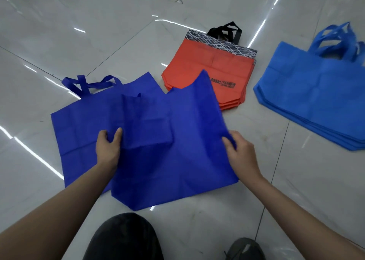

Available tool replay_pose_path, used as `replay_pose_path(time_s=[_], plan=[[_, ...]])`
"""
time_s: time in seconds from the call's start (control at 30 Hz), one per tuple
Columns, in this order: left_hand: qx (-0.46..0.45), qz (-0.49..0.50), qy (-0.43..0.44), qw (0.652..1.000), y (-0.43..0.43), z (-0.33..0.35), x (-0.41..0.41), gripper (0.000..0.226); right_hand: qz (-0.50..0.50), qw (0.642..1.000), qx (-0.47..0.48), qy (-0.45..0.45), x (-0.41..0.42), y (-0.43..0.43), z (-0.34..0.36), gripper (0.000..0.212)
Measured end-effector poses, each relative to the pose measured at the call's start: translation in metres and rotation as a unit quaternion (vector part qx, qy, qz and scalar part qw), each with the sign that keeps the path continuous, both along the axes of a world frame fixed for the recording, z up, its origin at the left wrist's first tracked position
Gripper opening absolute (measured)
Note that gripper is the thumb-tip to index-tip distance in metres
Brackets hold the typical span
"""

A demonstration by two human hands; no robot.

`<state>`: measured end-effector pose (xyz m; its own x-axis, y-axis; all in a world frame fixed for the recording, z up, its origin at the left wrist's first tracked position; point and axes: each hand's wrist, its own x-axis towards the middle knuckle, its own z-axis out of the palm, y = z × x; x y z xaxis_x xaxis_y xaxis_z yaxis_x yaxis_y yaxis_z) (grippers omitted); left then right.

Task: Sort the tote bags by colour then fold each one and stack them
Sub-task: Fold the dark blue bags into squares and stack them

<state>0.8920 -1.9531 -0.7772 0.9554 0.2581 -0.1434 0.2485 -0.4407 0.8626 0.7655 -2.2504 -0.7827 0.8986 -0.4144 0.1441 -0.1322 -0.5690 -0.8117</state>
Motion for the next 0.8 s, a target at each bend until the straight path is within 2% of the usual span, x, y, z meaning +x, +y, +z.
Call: replay_pose_path(time_s=[0.07, 0.17, 0.23, 0.33, 0.4, 0.47, 0.53, 0.57, 0.6, 0.7, 0.73, 0.8], plan=[[-0.02, -0.032, 0.039, 0.999, -0.016, 0.001, 0.004, 0.047, -0.097, 0.992, 0.072, 0.023, -0.015, -0.021, -0.005, 0.01], [-0.043, -0.117, 0.084, 0.989, -0.047, -0.005, 0.007, 0.073, -0.203, 0.973, 0.107, 0.04, -0.045, -0.047, -0.016, 0.009], [-0.037, -0.2, 0.082, 0.976, -0.071, -0.011, 0.004, 0.069, -0.248, 0.961, 0.106, 0.052, -0.065, -0.06, -0.024, 0.009], [0.051, -0.311, 0.031, 0.949, -0.106, -0.021, 0.0, 0.043, -0.304, 0.945, 0.104, 0.062, -0.089, -0.077, -0.035, 0.009], [0.097, -0.338, 0.011, 0.936, -0.126, -0.025, -0.002, 0.027, -0.346, 0.927, 0.123, 0.07, -0.101, -0.09, -0.043, 0.009], [0.144, -0.339, 0.004, 0.93, -0.136, -0.032, -0.003, 0.027, -0.378, 0.91, 0.146, 0.085, -0.109, -0.104, -0.05, 0.012], [0.21, -0.366, -0.028, 0.906, -0.137, -0.036, -0.008, 0.034, -0.386, 0.902, 0.166, 0.101, -0.114, -0.118, -0.054, 0.013], [0.242, -0.409, -0.07, 0.877, -0.133, -0.036, -0.011, 0.04, -0.383, 0.901, 0.174, 0.107, -0.114, -0.122, -0.056, 0.013], [0.272, -0.477, -0.103, 0.83, -0.131, -0.036, -0.015, 0.052, -0.384, 0.898, 0.182, 0.112, -0.113, -0.127, -0.056, 0.013], [0.326, -0.671, -0.121, 0.655, -0.134, -0.041, -0.04, 0.092, -0.391, 0.885, 0.22, 0.121, -0.112, -0.134, -0.057, 0.013], [0.333, -0.699, -0.111, 0.623, -0.135, -0.044, -0.049, 0.097, -0.389, 0.884, 0.228, 0.124, -0.112, -0.134, -0.057, 0.013], [0.355, -0.709, -0.078, 0.604, -0.138, -0.052, -0.062, 0.095, -0.388, 0.89, 0.193, 0.143, -0.112, -0.13, -0.053, 0.018]])
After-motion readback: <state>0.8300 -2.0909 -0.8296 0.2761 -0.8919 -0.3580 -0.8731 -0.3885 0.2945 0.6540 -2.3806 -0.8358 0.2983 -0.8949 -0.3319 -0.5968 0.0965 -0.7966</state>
